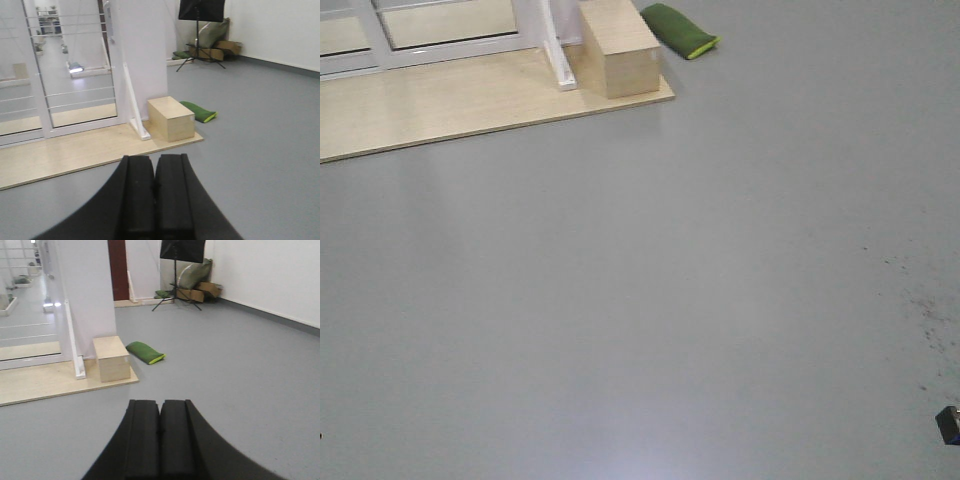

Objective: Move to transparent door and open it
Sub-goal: 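Turn the base toward the white-framed glass sliding door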

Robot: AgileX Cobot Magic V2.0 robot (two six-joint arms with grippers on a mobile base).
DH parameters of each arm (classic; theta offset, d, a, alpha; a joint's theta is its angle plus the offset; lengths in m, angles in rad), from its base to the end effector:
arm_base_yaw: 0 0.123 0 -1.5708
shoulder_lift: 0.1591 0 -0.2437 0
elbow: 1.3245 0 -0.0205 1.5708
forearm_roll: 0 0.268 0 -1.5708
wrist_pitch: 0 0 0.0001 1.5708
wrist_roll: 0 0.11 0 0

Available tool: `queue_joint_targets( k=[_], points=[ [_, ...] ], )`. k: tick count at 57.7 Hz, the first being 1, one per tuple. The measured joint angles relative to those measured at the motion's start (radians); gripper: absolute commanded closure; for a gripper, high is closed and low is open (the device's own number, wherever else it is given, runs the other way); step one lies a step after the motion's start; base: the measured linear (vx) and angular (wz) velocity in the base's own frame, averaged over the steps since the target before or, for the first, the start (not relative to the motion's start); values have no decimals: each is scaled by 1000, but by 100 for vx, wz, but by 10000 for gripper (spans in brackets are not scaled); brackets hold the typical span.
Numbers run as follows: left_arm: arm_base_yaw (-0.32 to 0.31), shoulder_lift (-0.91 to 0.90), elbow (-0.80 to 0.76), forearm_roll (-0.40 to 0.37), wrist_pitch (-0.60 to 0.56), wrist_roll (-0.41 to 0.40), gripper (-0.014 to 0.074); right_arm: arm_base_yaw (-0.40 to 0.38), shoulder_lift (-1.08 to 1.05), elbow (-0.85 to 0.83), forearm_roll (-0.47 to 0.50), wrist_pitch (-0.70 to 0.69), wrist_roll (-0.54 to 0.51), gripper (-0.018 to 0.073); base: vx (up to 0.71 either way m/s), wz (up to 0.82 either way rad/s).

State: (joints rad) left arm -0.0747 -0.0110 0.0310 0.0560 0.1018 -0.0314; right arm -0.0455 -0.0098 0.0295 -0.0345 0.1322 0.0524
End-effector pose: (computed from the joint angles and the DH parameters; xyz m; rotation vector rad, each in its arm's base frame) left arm 0.1346 -0.0094 0.1935 0.0750 1.6036 -0.0345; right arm 0.1346 -0.0066 0.1906 0.0556 1.6345 -0.0246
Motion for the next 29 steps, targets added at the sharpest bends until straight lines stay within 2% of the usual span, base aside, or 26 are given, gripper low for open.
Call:
queue_joint_targets(
  k=[16,29],
  points=[
    [0,0,0,0,0,0,603,0,0,0,0,0,0,565,36,57],
    [0,0,0,0,0,0,603,0,0,0,0,0,0,565,37,43]
  ],
)
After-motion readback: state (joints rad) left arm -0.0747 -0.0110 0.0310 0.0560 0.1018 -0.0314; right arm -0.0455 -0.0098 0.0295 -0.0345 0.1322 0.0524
